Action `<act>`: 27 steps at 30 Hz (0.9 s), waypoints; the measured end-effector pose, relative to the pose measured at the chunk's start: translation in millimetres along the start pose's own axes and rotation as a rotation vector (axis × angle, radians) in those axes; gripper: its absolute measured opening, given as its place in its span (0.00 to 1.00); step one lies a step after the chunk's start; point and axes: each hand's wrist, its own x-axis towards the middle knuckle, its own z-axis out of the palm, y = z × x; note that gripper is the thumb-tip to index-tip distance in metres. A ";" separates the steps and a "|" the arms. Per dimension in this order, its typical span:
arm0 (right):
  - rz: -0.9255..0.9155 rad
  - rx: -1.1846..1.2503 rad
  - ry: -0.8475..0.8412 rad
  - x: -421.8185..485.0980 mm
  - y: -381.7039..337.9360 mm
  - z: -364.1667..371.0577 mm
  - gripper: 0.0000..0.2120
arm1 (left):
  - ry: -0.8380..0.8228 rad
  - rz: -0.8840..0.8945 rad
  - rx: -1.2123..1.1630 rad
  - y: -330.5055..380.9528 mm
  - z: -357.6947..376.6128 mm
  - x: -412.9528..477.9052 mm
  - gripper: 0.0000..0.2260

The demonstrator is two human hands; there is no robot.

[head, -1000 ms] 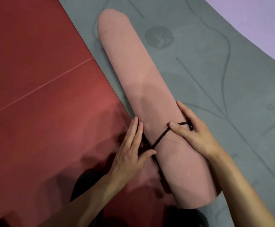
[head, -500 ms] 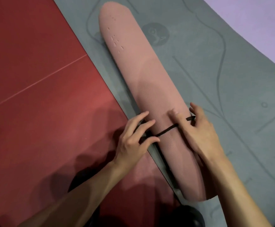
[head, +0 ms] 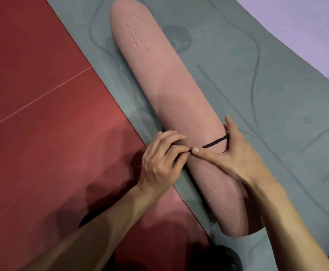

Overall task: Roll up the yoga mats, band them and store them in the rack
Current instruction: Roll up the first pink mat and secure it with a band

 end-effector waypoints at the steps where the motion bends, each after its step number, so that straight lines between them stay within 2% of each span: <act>1: -0.006 -0.010 0.008 -1.2 -1.0 0.2 0.70 | -0.007 -0.008 0.007 0.8 0.7 -0.5 0.04; 4: -0.017 -0.047 0.041 -7.1 -4.8 -0.4 0.63 | -0.010 -0.037 0.077 4.0 -1.9 3.5 0.06; 9: -0.110 -0.014 0.109 -14.8 -3.1 -1.4 0.54 | 0.053 0.159 0.251 5.7 -9.2 16.3 0.07; 12: -0.141 -0.050 0.091 -14.3 -1.0 1.8 0.58 | 0.050 0.153 0.270 0.0 -11.0 22.7 0.07; 16: -0.079 -0.077 0.043 -13.8 -3.0 0.6 0.64 | 0.080 0.099 0.333 -20.8 -13.6 37.1 0.05; 19: -0.092 -0.052 0.015 -14.9 -4.9 -1.7 0.65 | 0.087 0.056 0.287 -31.8 -16.5 44.0 0.03; 21: -0.115 -0.067 -0.032 -14.5 -3.3 -1.8 0.64 | 0.078 -0.038 0.225 -33.0 -18.3 40.3 0.03; 23: -0.147 -0.002 -0.054 -12.5 2.1 -5.0 0.56 | 0.041 -0.176 0.134 -26.3 -17.4 26.9 0.05; 25: -0.177 0.217 -0.010 -8.8 7.7 -11.3 0.36 | -0.020 -0.298 -0.023 -18.1 -14.3 10.2 0.07; 27: -0.265 0.321 0.077 -3.8 14.9 -15.2 0.18 | -0.054 -0.385 -0.164 -15.3 -11.6 -4.3 0.08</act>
